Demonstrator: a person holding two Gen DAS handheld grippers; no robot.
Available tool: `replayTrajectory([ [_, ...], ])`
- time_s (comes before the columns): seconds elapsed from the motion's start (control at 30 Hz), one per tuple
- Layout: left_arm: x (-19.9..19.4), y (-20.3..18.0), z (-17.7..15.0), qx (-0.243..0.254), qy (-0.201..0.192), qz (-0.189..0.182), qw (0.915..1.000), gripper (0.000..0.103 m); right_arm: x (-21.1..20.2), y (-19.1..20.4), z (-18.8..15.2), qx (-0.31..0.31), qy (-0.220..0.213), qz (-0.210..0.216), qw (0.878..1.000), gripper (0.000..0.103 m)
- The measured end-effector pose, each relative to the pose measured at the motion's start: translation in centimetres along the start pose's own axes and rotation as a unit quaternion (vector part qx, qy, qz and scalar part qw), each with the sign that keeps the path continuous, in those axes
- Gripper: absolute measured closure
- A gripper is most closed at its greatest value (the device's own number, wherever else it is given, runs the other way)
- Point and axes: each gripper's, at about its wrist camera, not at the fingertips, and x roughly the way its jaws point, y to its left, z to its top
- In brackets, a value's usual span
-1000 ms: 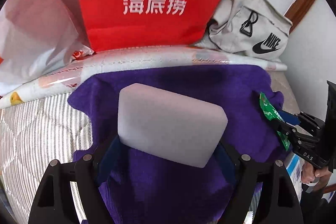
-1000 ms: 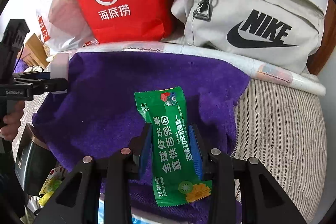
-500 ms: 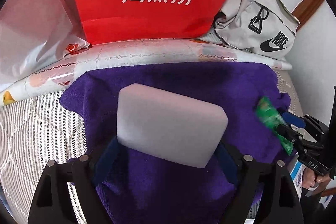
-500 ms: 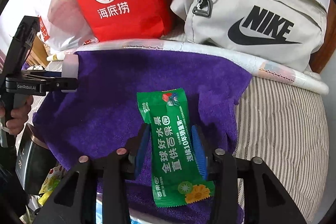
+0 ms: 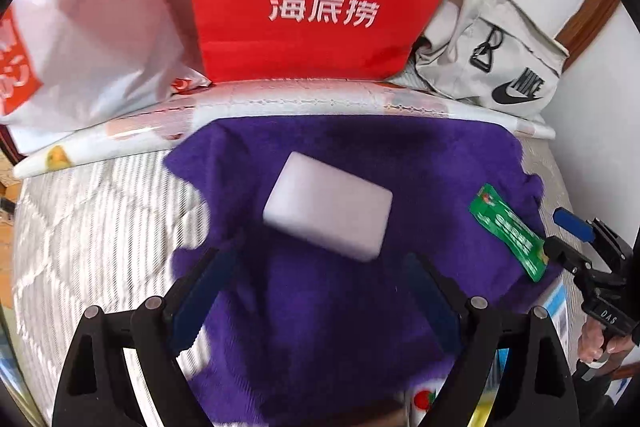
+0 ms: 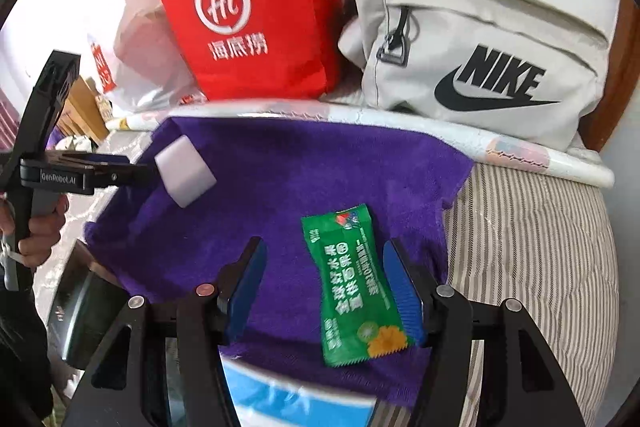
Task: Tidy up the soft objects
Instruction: 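Reach the left tool toward the white tissue while the right tool grasps the yellow pouch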
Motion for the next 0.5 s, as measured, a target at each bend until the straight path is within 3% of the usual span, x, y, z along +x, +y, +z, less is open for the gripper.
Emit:
replayTrajectory([
  [0.13, -3.3, 0.3, -2.3, -0.005, -0.03, -0.004, 0.9995, 0.014, -2.4, 1.8, -1.3, -0.017, -0.009, -0.006, 1.0, 0.036],
  [0.3, -7.6, 0.9, -6.0, -0.015, -0.056, -0.024, 0.998, 0.014, -5.3, 4.5, -3.9, -0.053, -0.015, -0.003, 0.998, 0.036],
  [0.5, -10.7, 0.2, -10.5, -0.007, -0.078, -0.003, 0.9969, 0.014, -8.3, 7.9, -7.4, -0.067, -0.021, 0.017, 0.997, 0.033],
])
